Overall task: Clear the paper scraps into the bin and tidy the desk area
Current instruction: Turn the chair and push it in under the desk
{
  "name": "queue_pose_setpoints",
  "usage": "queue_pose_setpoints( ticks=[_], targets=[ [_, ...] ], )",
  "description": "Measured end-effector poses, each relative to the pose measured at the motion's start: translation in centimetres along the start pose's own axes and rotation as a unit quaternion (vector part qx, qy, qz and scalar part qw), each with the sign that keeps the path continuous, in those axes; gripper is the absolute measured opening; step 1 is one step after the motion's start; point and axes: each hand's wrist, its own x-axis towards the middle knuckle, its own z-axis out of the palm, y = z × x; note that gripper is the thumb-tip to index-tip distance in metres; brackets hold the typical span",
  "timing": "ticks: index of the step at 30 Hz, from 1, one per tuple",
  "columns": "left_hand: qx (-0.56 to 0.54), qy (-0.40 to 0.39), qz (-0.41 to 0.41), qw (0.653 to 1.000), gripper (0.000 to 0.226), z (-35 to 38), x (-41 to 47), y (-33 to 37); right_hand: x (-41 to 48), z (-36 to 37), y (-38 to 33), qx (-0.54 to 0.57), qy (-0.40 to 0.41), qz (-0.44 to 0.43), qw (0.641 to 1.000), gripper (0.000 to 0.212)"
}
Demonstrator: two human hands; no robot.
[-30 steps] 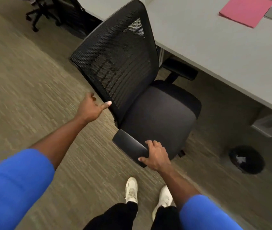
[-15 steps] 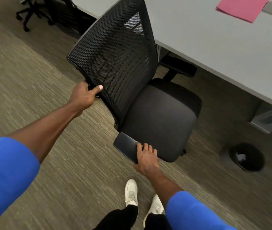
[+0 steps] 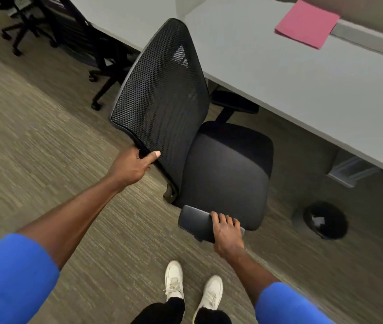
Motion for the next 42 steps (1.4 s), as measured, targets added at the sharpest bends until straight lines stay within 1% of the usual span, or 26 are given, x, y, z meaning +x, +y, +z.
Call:
queue_pose_setpoints(
  ticks=[1, 3, 5, 7, 9, 11, 14, 16, 18, 21, 22, 23, 24, 26, 29, 30, 32, 35, 38, 40, 42],
  targets=[
    [0.002, -0.001, 0.001, 1.0, 0.024, 0.6, -0.4, 0.1, -0.4, 0.0, 0.6, 0.002, 0.0, 0.004, 1.0, 0.083],
    [0.002, -0.003, 0.0, 1.0, 0.025, 1.6, -1.2, 0.7, -1.2, -0.1, 1.7, 0.001, -0.002, 0.02, 1.0, 0.078],
    [-0.004, -0.01, -0.009, 1.0, 0.033, 2.9, -2.3, 1.5, -2.0, 0.0, 2.5, 0.002, -0.011, 0.042, 0.999, 0.074],
    [0.026, -0.02, -0.004, 0.999, 0.041, 4.1, -3.3, 2.6, -2.8, -0.3, 2.9, 0.014, -0.018, 0.062, 0.998, 0.069],
    [0.055, -0.027, 0.003, 0.998, 0.036, 5.3, -4.3, 3.3, -3.4, -1.0, 3.0, 0.051, -0.025, 0.082, 0.995, 0.068],
    [0.077, -0.038, 0.011, 0.996, 0.032, 6.5, -5.4, 4.1, -3.8, -2.2, 2.6, 0.11, -0.012, 0.1, 0.989, 0.072],
    [0.105, -0.06, 0.029, 0.992, 0.046, 8.8, -7.1, 5.4, -4.3, -4.4, 1.6, 0.216, 0.063, 0.119, 0.967, 0.071],
    [0.133, -0.078, 0.046, 0.987, 0.054, 10.4, -8.3, 6.1, -4.9, -5.8, 1.1, 0.267, 0.118, 0.122, 0.949, 0.073],
    [0.168, -0.1, 0.065, 0.979, 0.055, 11.9, -9.2, 6.3, -5.5, -6.9, 0.7, 0.296, 0.159, 0.12, 0.934, 0.074],
    [0.214, -0.169, 0.135, 0.953, 0.06, 13.5, -11.0, 6.8, -6.9, -8.4, 0.5, 0.328, 0.213, 0.126, 0.912, 0.069],
    [0.208, -0.179, 0.153, 0.949, 0.058, 13.7, -11.5, 6.9, -7.5, -8.9, 0.5, 0.336, 0.229, 0.125, 0.905, 0.067],
    [0.182, -0.182, 0.155, 0.954, 0.052, 13.8, -11.9, 7.1, -8.1, -9.3, 0.5, 0.343, 0.241, 0.123, 0.9, 0.066],
    [0.16, -0.172, 0.153, 0.96, 0.05, 13.9, -12.0, 6.9, -8.7, -9.6, 0.6, 0.347, 0.253, 0.122, 0.895, 0.065],
    [0.156, -0.16, 0.152, 0.963, 0.062, 13.8, -11.7, 6.6, -9.8, -10.1, 0.6, 0.347, 0.28, 0.13, 0.885, 0.061],
    [0.126, -0.152, 0.128, 0.972, 0.07, 12.4, -11.0, 5.9, -11.7, -10.7, 1.0, 0.355, 0.335, 0.157, 0.858, 0.06],
    [0.119, -0.138, 0.135, 0.974, 0.079, 11.6, -10.7, 5.8, -12.3, -10.9, 1.2, 0.356, 0.358, 0.162, 0.848, 0.06],
    [0.128, -0.088, 0.166, 0.974, 0.098, 9.8, -10.2, 5.5, -13.7, -11.1, 1.5, 0.359, 0.401, 0.167, 0.826, 0.06],
    [0.112, 0.009, 0.22, 0.969, 0.107, 7.6, -9.3, 5.1, -15.8, -11.3, 1.6, 0.359, 0.456, 0.161, 0.798, 0.069],
    [0.072, 0.085, 0.269, 0.957, 0.113, 5.8, -8.4, 5.2, -17.6, -11.7, 1.3, 0.314, 0.488, 0.16, 0.799, 0.074],
    [0.064, 0.103, 0.297, 0.947, 0.113, 5.0, -7.6, 5.7, -18.4, -12.1, 1.0, 0.279, 0.498, 0.158, 0.806, 0.074],
    [0.092, 0.11, 0.316, 0.938, 0.11, 4.5, -6.7, 6.3, -19.2, -12.6, 0.5, 0.246, 0.492, 0.162, 0.819, 0.073]
  ],
)
